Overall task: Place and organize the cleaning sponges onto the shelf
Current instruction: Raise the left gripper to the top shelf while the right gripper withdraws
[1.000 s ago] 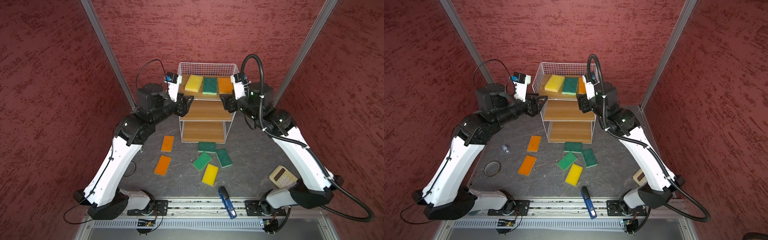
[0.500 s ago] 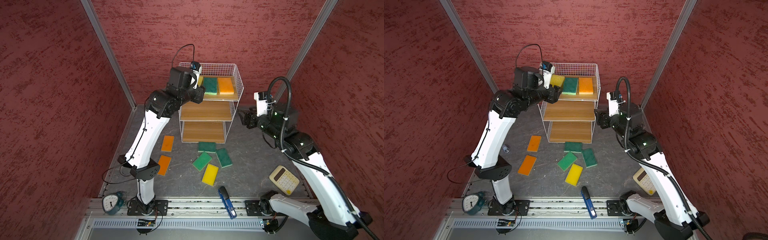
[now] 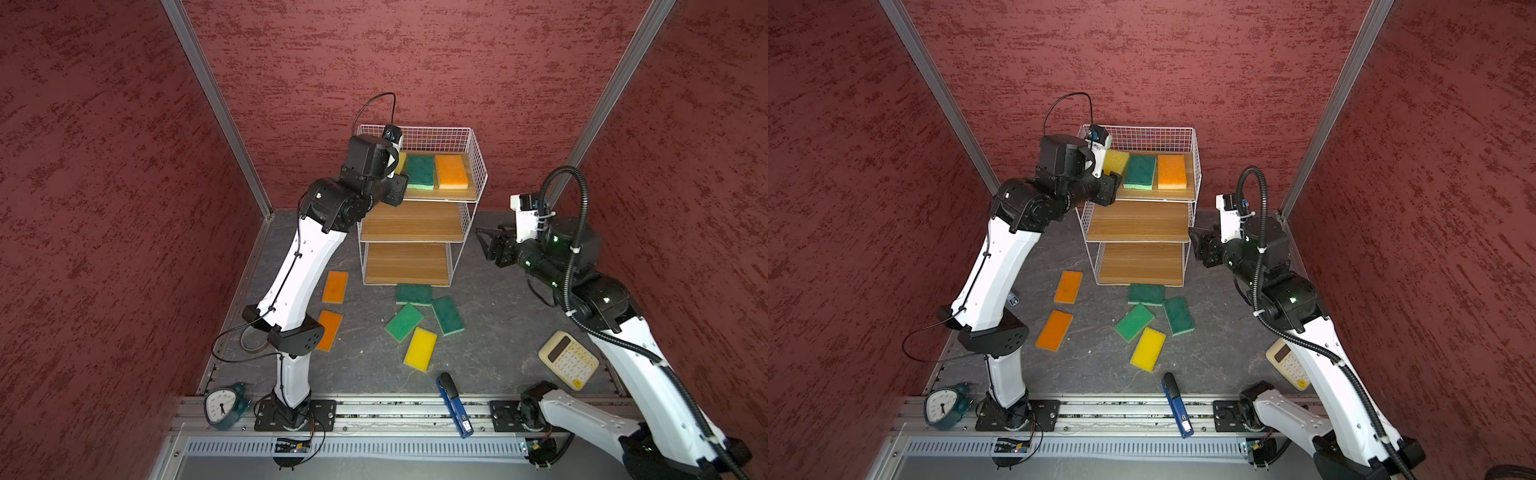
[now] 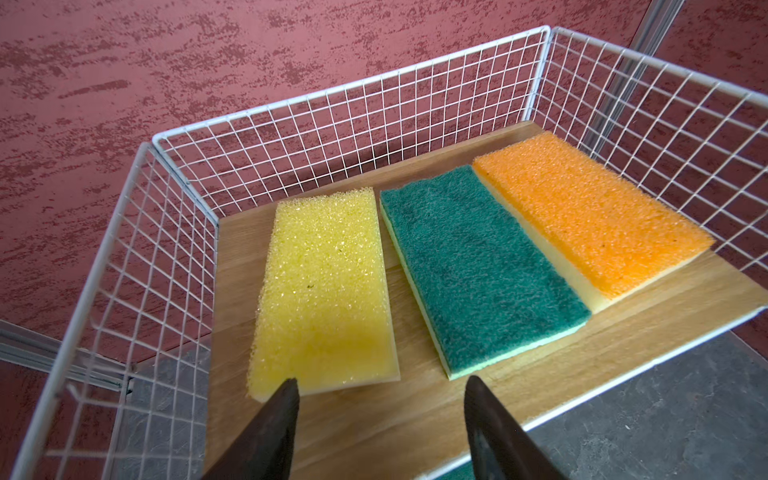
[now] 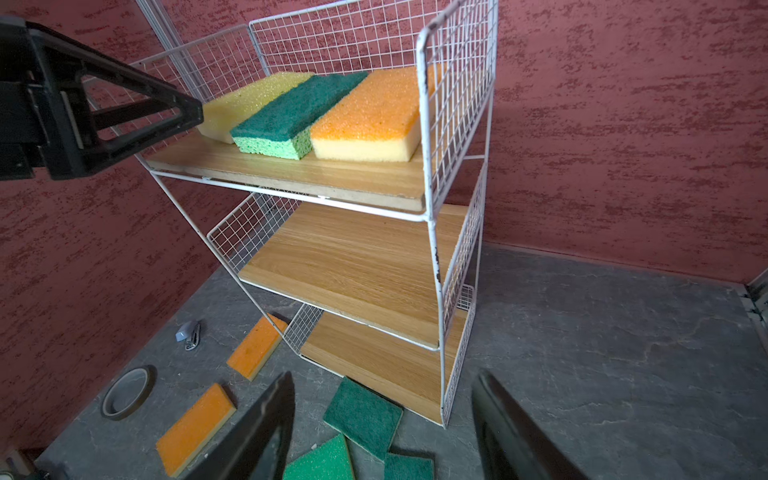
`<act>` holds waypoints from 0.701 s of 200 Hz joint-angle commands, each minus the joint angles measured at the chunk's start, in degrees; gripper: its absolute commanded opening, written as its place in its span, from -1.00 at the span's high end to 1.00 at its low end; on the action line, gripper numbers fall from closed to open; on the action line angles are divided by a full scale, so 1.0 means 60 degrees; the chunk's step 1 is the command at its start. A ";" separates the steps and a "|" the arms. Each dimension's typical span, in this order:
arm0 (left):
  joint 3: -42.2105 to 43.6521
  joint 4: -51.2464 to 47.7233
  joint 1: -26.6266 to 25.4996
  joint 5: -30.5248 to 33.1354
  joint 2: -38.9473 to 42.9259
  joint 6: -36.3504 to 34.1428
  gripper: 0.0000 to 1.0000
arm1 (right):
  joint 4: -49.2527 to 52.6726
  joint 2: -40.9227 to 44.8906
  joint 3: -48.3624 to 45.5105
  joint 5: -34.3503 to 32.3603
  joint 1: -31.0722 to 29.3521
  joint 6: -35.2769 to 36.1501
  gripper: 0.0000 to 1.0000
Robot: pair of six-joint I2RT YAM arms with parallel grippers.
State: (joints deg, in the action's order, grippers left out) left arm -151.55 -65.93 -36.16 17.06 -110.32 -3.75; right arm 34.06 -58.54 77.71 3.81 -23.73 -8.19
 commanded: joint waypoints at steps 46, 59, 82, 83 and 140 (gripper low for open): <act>-0.0154 0.0546 0.0122 0.0639 -0.0315 -0.0071 -0.37 | -0.0519 0.0089 -0.0310 0.0166 0.0087 0.0050 -0.36; -0.0143 0.0600 0.0153 0.0686 -0.0371 -0.0043 -0.38 | -0.0563 0.0077 -0.0349 0.0185 0.0088 0.0049 -0.36; -0.0138 0.0567 0.0226 0.0760 -0.0486 0.0031 -0.39 | -0.0584 0.0024 -0.0369 0.0177 0.0103 0.0089 -0.36; -0.0141 0.0570 0.0233 0.0760 -0.0498 0.0028 -0.39 | -0.0582 0.0020 -0.0369 0.0166 0.0102 0.0090 -0.36; -0.0140 0.0603 0.0403 0.0592 -0.0631 0.0116 -0.41 | -0.0623 -0.0050 -0.0369 0.0097 0.0120 0.0186 -0.36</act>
State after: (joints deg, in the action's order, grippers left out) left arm -151.55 -62.78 -34.30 21.28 -113.60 -3.68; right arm 32.34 -58.96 75.88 3.90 -23.51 -8.08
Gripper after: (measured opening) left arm 0.706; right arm 0.681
